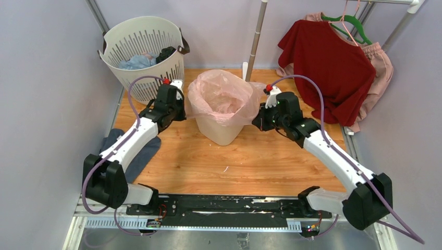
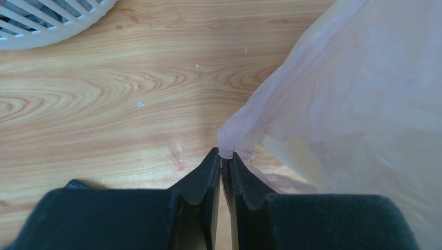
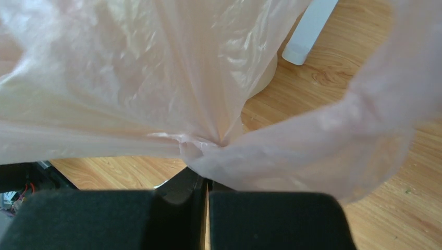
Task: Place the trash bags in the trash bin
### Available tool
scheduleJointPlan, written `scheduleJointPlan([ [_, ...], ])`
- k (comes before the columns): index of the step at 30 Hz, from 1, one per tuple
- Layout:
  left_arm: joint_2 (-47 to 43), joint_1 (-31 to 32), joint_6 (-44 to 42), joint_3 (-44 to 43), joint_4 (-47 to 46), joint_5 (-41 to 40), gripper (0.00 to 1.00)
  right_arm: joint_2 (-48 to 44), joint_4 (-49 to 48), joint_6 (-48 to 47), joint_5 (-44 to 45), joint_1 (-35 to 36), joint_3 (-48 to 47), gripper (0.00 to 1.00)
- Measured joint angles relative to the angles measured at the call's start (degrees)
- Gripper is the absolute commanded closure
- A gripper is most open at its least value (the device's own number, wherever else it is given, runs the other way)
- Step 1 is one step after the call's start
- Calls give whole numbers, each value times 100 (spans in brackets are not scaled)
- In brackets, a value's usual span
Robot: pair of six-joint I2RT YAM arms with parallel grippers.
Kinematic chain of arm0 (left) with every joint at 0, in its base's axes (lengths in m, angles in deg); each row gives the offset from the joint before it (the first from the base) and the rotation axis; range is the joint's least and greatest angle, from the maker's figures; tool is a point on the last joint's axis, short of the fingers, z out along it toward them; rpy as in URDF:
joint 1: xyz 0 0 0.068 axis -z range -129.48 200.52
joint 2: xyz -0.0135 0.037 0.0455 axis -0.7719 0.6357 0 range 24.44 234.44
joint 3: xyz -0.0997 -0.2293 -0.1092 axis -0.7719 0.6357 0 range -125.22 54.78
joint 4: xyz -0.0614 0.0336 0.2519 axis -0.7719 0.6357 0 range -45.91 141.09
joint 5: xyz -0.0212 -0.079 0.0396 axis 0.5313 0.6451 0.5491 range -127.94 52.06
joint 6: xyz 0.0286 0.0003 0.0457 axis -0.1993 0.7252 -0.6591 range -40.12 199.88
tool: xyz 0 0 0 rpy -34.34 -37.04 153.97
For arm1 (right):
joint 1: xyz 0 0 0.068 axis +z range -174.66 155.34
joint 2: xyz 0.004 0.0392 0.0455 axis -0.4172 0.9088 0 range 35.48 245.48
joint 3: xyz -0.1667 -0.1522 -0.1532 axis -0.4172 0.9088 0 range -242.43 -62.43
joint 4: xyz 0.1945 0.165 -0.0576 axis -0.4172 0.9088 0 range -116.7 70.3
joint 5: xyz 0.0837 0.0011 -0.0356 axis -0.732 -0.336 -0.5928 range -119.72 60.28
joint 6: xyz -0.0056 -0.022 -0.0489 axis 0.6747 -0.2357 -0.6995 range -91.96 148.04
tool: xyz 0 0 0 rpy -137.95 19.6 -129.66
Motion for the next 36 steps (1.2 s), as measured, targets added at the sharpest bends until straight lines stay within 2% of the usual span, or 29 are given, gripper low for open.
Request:
scheduleJointPlan([
  [10, -776, -4, 85, -297, 345, 278, 82, 737, -262, -11, 361, 0, -50, 100],
  [15, -756, -11, 105, -306, 363, 356, 85, 861, -258, -13, 426, 0, -111, 100],
  [21, -389, -11, 107, -302, 229, 295, 88, 564, -79, -96, 466, -2, -66, 100],
  [28, 186, -9, 96, -240, -72, -17, 90, -339, 111, -164, 286, -2, 125, 99],
  [36, 356, -35, -28, -50, -186, -424, 90, -531, 197, -201, 103, -35, 210, 100],
])
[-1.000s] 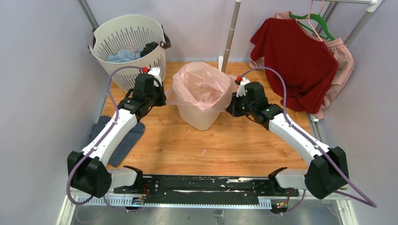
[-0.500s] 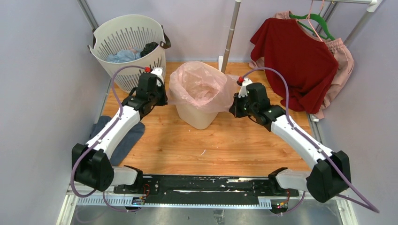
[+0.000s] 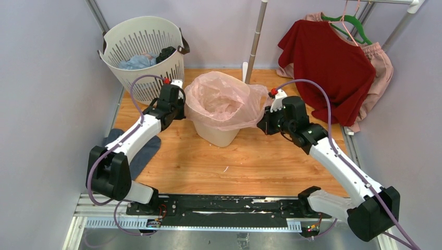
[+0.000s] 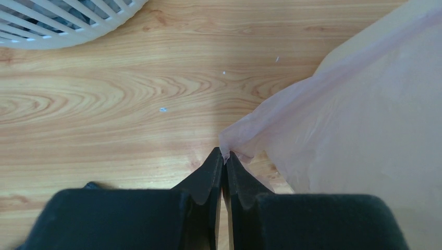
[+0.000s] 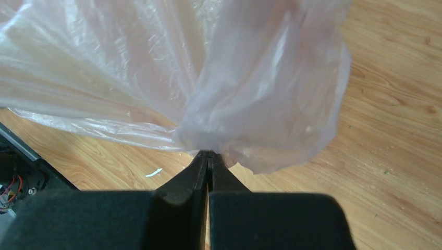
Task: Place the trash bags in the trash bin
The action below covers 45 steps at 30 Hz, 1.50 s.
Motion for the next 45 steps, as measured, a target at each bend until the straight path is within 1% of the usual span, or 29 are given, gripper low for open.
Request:
scheduleJointPlan([
  [5, -24, -2, -24, 0, 17, -20, 86, 304, -28, -2, 90, -2, 28, 99],
  [6, -55, -2, -24, 0, 24, -4, 84, 367, -42, -2, 114, -2, 28, 98],
  [8, -160, -2, -24, -2, 68, 44, 81, 485, -50, -2, 195, -2, 24, 91],
  [11, -339, -2, -33, -37, 197, 168, 78, 592, 87, -22, 297, -4, -57, 71],
  [13, -452, -11, -44, -111, 328, 251, 74, 542, 310, -79, 308, -9, -125, 60],
  [16, -557, -31, -66, -269, 560, 385, 67, 249, 592, -90, 247, -17, -212, 33],
  [17, -581, -35, -74, -332, 621, 426, 66, 87, 710, -90, 216, -17, -280, 30],
  [20, -643, -37, -116, -542, 793, 546, 63, -229, 1032, -87, 20, -33, -682, 29],
  [23, -693, -37, -164, -684, 920, 634, 61, -302, 1303, -76, -221, -37, -1362, 29],
  [25, -715, -37, -184, -750, 1021, 645, 60, -323, 1412, -52, -278, -37, -1624, 30],
  [31, -960, -48, -282, -791, 1379, 472, 57, -203, 1768, 63, -9, -39, -2081, 32],
  [35, -1207, -76, -310, -920, 1580, 306, 56, 302, 1810, 63, 98, -42, -2675, 33],
  [37, -1349, -83, -304, -1029, 1648, 326, 56, 688, 1784, 46, 136, -42, -3123, 34],
  [41, -1506, -85, -293, -1545, 1904, 717, 55, 1469, 1742, -70, 199, -42, -3904, 34],
  [45, -1296, -83, -315, -2343, 2052, 1154, 56, 2194, 1797, -229, 400, -42, -4516, 32],
])
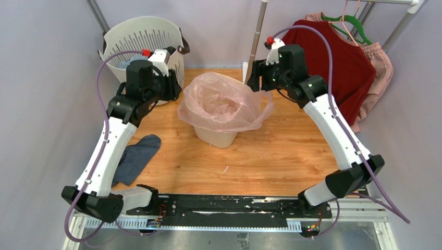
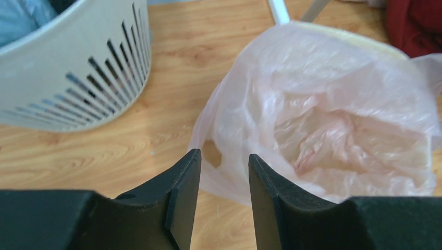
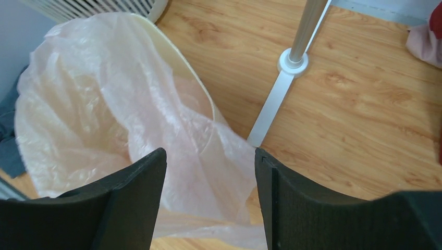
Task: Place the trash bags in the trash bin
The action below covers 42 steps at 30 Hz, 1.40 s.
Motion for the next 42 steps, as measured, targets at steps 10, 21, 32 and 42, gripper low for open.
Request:
scheduleJointPlan([
  [10, 1263, 616, -254, -1849, 605, 704, 57, 59, 170, 17, 398, -474, 177, 30],
  [21, 2006, 2629, -308, -2277, 883, 813, 57, -308, 116, 66, -149, -940, 951, 30],
  [32, 2457, 3388, -291, -2374, 1362, -299, 59, -199, -273, 66, -688, -990, 1058, 30],
  [42, 3147, 3392, -348, -2979, 1456, -695, 67, 61, -470, 66, -942, -1045, 1088, 35],
])
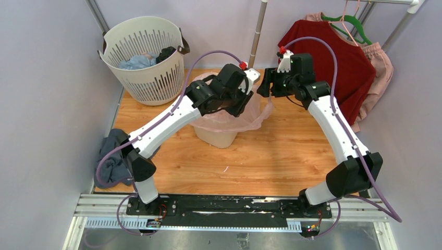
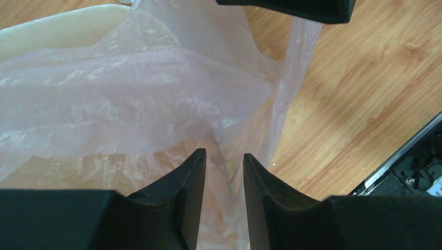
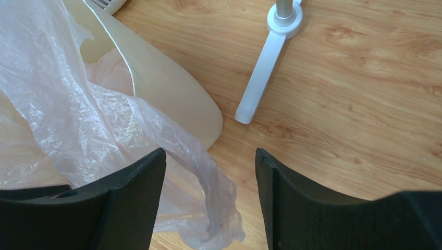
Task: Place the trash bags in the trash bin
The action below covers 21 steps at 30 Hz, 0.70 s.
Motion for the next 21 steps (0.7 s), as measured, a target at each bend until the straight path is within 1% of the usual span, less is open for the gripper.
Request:
scheduleJointPlan([
  [2, 160, 0, -13, -101, 0, 57, 79, 68, -26, 7, -76, -13, 2, 40],
  [4, 278, 4, -20, -144, -2, 118, 89, 138, -66, 7, -170, -15, 0, 50],
  [6, 350, 7, -7, -146, -15, 162, 93, 212, -116, 13, -256, -20, 0, 59],
  [8, 354, 9, -7, -144, -4, 177, 94, 291, -153, 48, -326, -20, 0, 69],
  [11, 306, 9, -28, -55, -44, 199, 95, 369, -205, 48, -382, -20, 2, 79],
  [13, 214, 9, -55, 79, -92, 221, 95, 393, -236, 33, -407, -20, 11, 90],
  [14, 140, 9, -79, 181, -131, 234, 95, 393, -260, 39, -404, -20, 39, 93],
  [17, -140, 11, -140, 516, -216, 258, 95, 369, -337, 24, -369, -20, 197, 97],
  [21, -487, 11, -175, 866, -232, 208, 94, 271, -380, 20, -221, -35, 638, 99],
])
